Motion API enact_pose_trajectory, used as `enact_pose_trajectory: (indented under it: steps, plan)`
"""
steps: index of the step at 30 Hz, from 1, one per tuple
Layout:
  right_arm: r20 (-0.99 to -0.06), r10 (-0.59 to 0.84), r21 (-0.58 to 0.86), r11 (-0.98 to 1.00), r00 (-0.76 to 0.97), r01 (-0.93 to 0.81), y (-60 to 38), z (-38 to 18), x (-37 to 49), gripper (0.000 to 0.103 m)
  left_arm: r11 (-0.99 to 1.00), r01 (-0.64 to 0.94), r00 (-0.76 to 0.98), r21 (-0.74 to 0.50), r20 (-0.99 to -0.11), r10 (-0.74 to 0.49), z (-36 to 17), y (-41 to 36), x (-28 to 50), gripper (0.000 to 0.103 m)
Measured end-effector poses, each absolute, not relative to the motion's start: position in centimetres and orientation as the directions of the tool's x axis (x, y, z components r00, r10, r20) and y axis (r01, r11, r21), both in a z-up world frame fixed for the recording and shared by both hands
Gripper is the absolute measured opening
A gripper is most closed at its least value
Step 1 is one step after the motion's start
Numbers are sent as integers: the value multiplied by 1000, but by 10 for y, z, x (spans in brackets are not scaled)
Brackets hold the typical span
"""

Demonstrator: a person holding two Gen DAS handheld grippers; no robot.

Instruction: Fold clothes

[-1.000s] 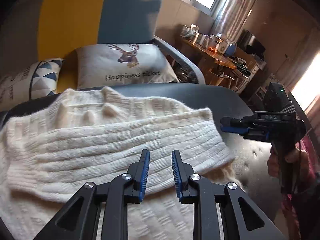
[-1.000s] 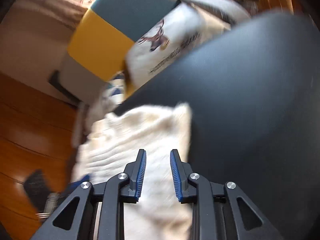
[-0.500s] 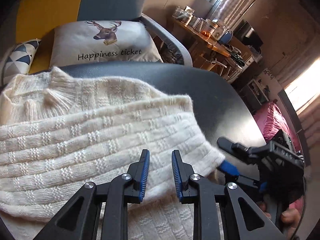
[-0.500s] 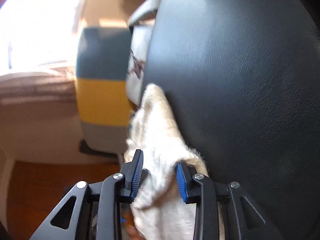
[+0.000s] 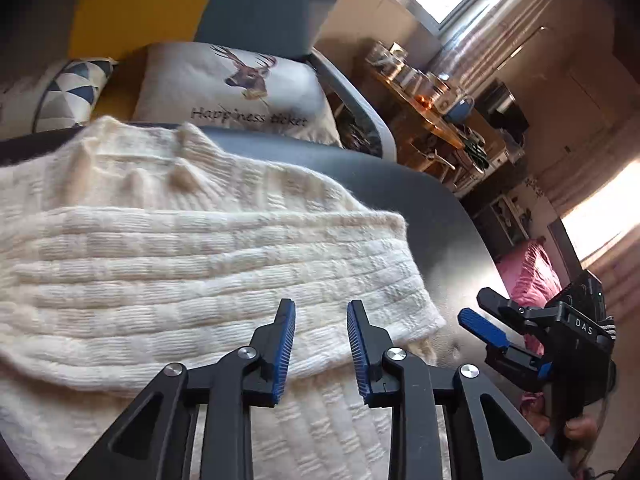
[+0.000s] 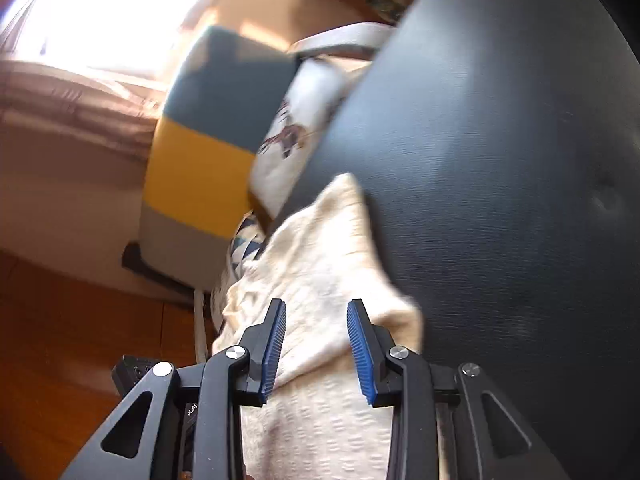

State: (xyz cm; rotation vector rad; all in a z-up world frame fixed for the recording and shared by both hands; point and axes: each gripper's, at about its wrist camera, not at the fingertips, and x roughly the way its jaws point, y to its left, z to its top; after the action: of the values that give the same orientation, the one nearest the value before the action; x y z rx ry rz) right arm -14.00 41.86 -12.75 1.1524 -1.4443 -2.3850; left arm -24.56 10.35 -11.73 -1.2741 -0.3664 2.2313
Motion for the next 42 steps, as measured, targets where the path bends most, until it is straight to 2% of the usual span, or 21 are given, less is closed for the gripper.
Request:
enact_pose_trajectory:
  steps: [3, 5, 6, 7, 8, 9, 11, 14, 16, 18, 20, 25, 30, 32, 37, 38, 42]
  plan:
    - [-573, -473, 771, -587, -669, -246, 396, -130, -161, 33, -865, -217, -493, -452, -714, 497, -115, 51, -254, 30]
    - [-634, -446, 731, -612, -632, -301, 391, -146, -166, 33, -898, -109, -546, -427, -729, 413, -120, 9, -260, 33]
    - [-669, -427, 705, -626, -609, -335, 390, -155, -168, 29, -902, -47, -542, -430, -747, 384, -129, -9, -263, 35]
    - [-665, -430, 709, -619, -611, -337, 390, -164, -167, 24, -901, 15, -532, -434, -766, 360, -139, -27, -266, 35]
    - [-641, -441, 731, -601, -628, -324, 392, -170, -164, 20, -879, 22, -528, -477, -752, 395, -148, -41, -267, 29]
    - [-619, -448, 749, -583, -645, -314, 395, -175, -161, 12, -864, 11, -534, -503, -734, 420, -152, -48, -266, 28]
    - [-596, -465, 775, -546, -655, -318, 399, -180, -158, 11, -860, 2, -526, -511, -732, 434, -151, -51, -265, 26]
    - [-625, -454, 754, -562, -634, -341, 398, -173, -158, 13, -789, 44, -508, -613, -694, 510, -144, -66, -261, 30]
    - [-657, -421, 707, -631, -625, -319, 384, -153, -155, 29, -710, 86, -543, -699, -630, 554, -134, -96, -245, 35]
    - [-660, -419, 678, -691, -624, -253, 365, -133, -149, 31, -630, 131, -589, -765, -571, 572, -126, -132, -225, 38]
    - [-667, -443, 649, -740, -600, -176, 337, -118, -142, 31, -582, 190, -635, -791, -551, 541, -123, -182, -197, 42]
    - [-699, -503, 583, -813, -508, 4, 257, -112, -104, 31, -493, 414, -711, -765, -610, 351, -141, -322, -102, 42]
    - [-760, -496, 519, -852, -420, 67, 199, -133, -68, 31, -253, 612, -735, -750, -657, 170, -170, -457, -11, 42]
    - [-782, -483, 503, -862, -395, 60, 188, -140, -64, 31, -187, 641, -730, -744, -667, 151, -178, -493, 5, 42]
    - [-795, -455, 492, -870, -402, 11, 180, -140, -65, 31, -57, 621, -767, -782, -621, 163, -195, -529, 6, 44]
    - [-796, -450, 491, -871, -406, 4, 181, -138, -65, 31, -56, 619, -769, -783, -619, 161, -195, -529, 2, 46]
    - [-805, -418, 463, -886, -420, -7, 182, -131, -61, 31, -85, 622, -766, -778, -628, 139, -194, -522, -20, 47]
